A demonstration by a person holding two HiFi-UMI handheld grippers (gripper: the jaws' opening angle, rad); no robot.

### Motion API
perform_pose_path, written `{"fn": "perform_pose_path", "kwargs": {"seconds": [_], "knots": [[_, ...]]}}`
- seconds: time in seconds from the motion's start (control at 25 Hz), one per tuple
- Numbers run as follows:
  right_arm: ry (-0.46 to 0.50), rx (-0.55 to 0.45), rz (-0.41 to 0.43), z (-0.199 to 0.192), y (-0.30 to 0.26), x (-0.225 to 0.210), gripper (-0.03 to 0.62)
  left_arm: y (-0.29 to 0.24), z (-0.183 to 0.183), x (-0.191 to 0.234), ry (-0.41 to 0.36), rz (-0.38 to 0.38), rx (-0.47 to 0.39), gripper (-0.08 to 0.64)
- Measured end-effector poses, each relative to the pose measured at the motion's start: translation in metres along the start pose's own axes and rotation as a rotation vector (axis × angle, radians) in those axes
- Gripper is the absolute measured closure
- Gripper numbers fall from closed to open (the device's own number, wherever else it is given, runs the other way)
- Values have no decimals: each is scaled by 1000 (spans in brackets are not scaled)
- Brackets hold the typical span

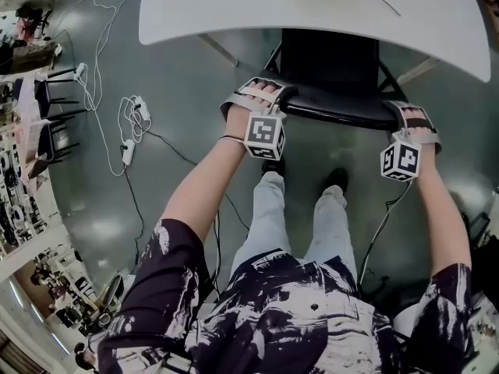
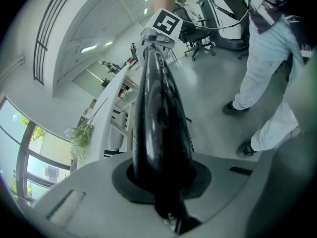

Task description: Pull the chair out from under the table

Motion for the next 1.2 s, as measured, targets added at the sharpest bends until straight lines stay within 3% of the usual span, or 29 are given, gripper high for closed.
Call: {"fn": "perform_pose_path", "kwargs": {"seconds": [0.32, 0.64, 1.2], "knots": [[7, 8, 34, 6, 62, 66, 535, 28, 39, -74, 21, -20, 19, 531], [33, 4, 53, 61, 100, 113, 538, 74, 21, -146, 46, -17, 32, 531], [72, -10, 135, 93, 171, 198, 537, 121, 43, -253, 75, -57, 43, 528]]}}
Point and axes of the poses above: the fingertips, and each gripper's own axes: y backward along the fingers, x to its left, z out of its top, the point moved 5 cm from there along y, backward along the fingers, and after that the axes turned 15 degrees about y, right-handed, at the moved point
